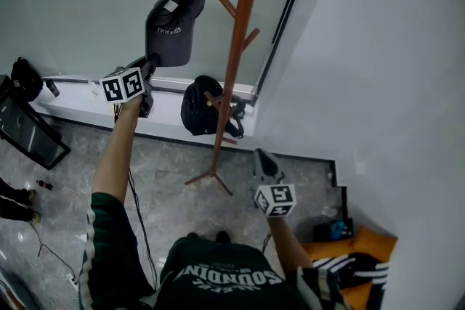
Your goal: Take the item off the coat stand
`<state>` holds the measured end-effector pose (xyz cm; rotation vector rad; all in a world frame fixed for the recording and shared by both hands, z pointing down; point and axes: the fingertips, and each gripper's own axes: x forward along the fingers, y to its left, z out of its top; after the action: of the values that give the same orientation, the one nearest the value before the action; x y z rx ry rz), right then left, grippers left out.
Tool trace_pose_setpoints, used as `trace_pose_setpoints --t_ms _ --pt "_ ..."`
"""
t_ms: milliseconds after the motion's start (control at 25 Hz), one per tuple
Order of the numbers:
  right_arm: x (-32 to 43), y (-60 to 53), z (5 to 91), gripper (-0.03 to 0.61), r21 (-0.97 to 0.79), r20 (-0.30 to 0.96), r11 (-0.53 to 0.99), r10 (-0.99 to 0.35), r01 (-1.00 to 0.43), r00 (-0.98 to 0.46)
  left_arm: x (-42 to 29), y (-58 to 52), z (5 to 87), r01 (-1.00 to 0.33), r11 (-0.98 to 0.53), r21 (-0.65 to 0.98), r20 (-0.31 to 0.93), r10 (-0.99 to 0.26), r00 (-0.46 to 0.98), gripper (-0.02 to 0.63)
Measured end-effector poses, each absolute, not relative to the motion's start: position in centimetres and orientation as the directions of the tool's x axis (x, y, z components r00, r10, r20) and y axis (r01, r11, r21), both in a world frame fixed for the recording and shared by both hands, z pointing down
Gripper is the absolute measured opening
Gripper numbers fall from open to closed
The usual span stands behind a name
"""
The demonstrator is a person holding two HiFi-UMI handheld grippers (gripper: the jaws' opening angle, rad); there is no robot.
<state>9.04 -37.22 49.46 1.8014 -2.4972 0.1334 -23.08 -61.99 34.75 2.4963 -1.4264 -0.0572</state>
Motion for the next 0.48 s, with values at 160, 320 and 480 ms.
trace_pose_setpoints --t_ms 160,320,480 --pt "8.5 -37.2 49.2 -0.002 -0.007 0.097 0.335 -0.938 -0.942 -0.334 -24.3 -60.1 36.0 -0.838 -0.493 0.234 0.096 -0.846 0.524 0.014" --pt "7.7 -37.3 49.1 -0.002 -0.006 0.101 0.358 -0.929 -0.934 -0.356 -25.6 -57.5 38.0 -0.847 -0.482 0.224 0.114 -0.85 0.514 0.014" --pt "6.8 -37.6 49.1 -0.002 -0.011 0.099 0.386 -0.918 -0.923 -0.385 -26.3 -54.7 39.9 -0.855 -0.482 0.192 0.132 -0.851 0.509 0.014"
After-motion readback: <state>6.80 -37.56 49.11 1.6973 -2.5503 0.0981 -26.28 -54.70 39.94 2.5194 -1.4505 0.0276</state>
